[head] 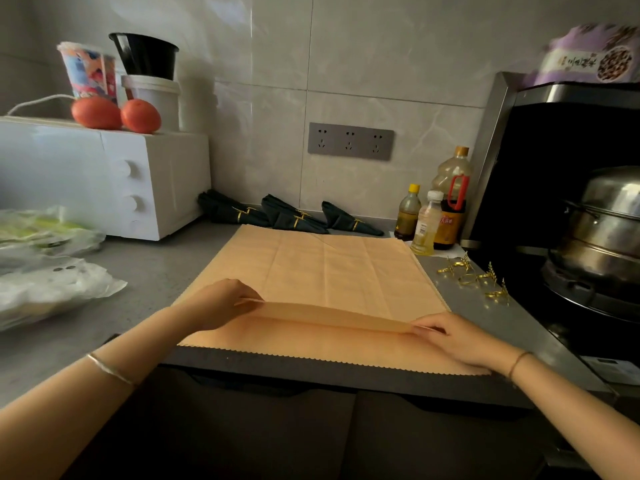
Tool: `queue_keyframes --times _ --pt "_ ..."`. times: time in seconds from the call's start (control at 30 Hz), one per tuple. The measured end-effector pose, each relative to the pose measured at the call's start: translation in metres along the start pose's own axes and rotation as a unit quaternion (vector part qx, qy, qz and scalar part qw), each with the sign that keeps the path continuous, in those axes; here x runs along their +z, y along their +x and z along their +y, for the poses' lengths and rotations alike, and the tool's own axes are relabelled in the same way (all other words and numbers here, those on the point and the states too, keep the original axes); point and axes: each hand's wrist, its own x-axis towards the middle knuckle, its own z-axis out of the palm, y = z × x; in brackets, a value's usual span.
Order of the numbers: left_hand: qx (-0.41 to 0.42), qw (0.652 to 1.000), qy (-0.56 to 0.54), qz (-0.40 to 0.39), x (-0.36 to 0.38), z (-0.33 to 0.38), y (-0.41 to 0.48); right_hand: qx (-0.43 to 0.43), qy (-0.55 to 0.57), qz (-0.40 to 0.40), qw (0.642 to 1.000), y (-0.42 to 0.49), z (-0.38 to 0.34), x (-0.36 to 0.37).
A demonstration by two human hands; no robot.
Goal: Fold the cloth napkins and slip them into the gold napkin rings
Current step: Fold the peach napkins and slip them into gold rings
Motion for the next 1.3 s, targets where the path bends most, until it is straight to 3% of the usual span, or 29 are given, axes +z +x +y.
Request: queue_keyframes --times 0.07,0.17,0.3,0.43,0.53,0.7,0.87,1.03,1.3 --pt "-0.008 0.999 -0.037 -0.001 -0.011 -0.003 -0.001 -0.007 0.008 -0.007 1.0 0.001 0.003 -0.01" --pt "-0.036 0.994 -0.073 -0.072 -0.027 0.001 -0.002 -0.015 0.018 -0.064 0.998 0.0 -0.001 -0.026" --pt "-0.114 0.966 -0.055 -0.227 -0.056 0.021 -0.005 0.028 0.065 -0.211 0.975 -0.011 -0.005 -0.055" --pt "-0.119 0.944 -0.049 -0.305 -0.069 0.027 0.001 0.068 0.136 -0.324 0.934 -0.017 0.002 -0.072" --pt "-0.122 0.936 -0.072 -0.323 -0.07 0.02 0.009 0.062 0.142 -0.314 0.937 -0.01 0.007 -0.077" --pt "-0.067 0.978 -0.105 -0.17 -0.066 -0.01 0.046 0.053 0.091 -0.098 0.99 0.039 0.017 -0.076" --pt "-0.097 0.992 -0.073 -0.024 -0.049 -0.044 0.099 0.023 0.007 0.067 0.998 0.106 0.027 -0.071" --pt "-0.147 0.985 -0.018 0.088 -0.022 -0.056 0.142 0.049 -0.025 0.11 0.992 0.167 0.038 -0.06" --pt "-0.179 0.978 0.001 0.108 0.006 -0.08 0.185 0.081 -0.06 0.118 0.988 0.219 0.049 -0.047"
